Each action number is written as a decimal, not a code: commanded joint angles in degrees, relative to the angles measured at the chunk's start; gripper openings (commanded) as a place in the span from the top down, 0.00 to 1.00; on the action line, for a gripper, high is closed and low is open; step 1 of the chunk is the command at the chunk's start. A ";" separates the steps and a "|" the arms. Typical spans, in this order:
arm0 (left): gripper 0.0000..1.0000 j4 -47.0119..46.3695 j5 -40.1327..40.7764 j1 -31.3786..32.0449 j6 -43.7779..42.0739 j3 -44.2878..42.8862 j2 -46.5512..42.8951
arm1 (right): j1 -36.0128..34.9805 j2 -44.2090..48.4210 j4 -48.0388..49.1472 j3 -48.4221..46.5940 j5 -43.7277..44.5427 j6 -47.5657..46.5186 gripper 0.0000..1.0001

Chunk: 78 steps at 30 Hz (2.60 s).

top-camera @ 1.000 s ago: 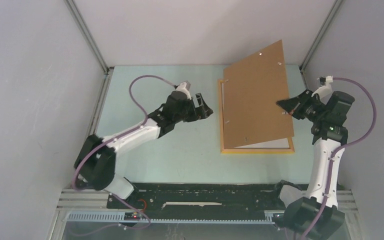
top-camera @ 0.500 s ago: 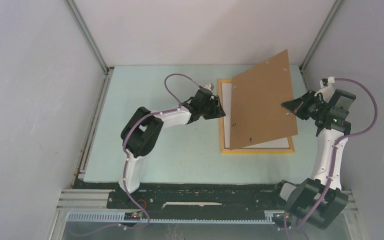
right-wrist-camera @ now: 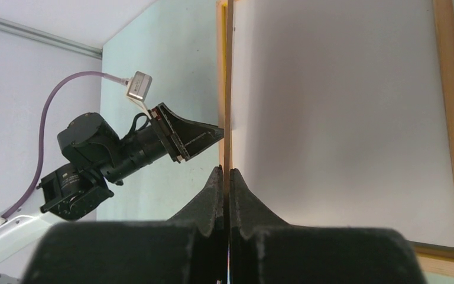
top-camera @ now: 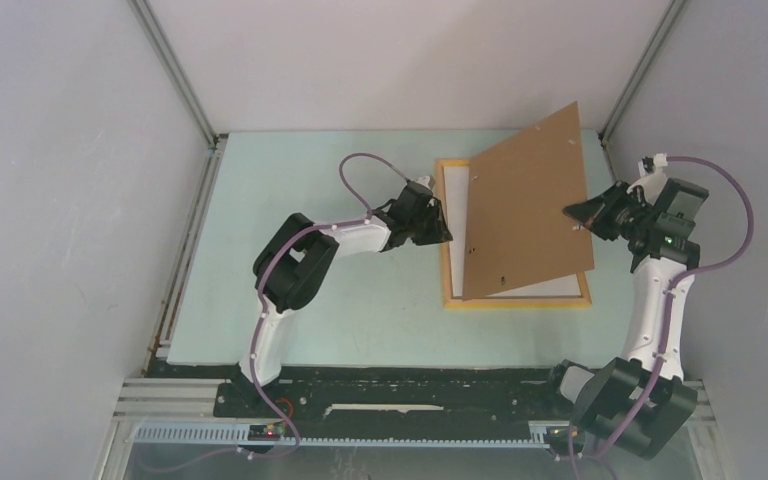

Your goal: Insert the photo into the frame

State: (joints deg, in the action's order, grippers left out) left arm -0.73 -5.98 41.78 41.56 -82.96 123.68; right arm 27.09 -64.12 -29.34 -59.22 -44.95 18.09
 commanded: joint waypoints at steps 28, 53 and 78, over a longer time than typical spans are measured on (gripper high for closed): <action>0.85 0.99 -6.94 -8.54 -2.19 7.20 -5.96 | -6.78 -9.20 21.40 2.42 -5.02 10.77 1.00; 0.89 1.00 -6.72 -8.47 -2.41 7.82 -7.20 | -9.47 -17.27 38.82 11.56 -4.88 20.40 1.00; 0.94 0.99 -6.57 -8.47 -2.27 8.08 -7.57 | -7.58 -13.20 43.03 17.62 -2.34 21.99 1.00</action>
State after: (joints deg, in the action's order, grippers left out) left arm -0.73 -11.64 33.08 40.45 -76.62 119.77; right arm 19.25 -79.72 10.09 -41.54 -47.00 39.13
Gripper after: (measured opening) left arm 0.219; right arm 0.017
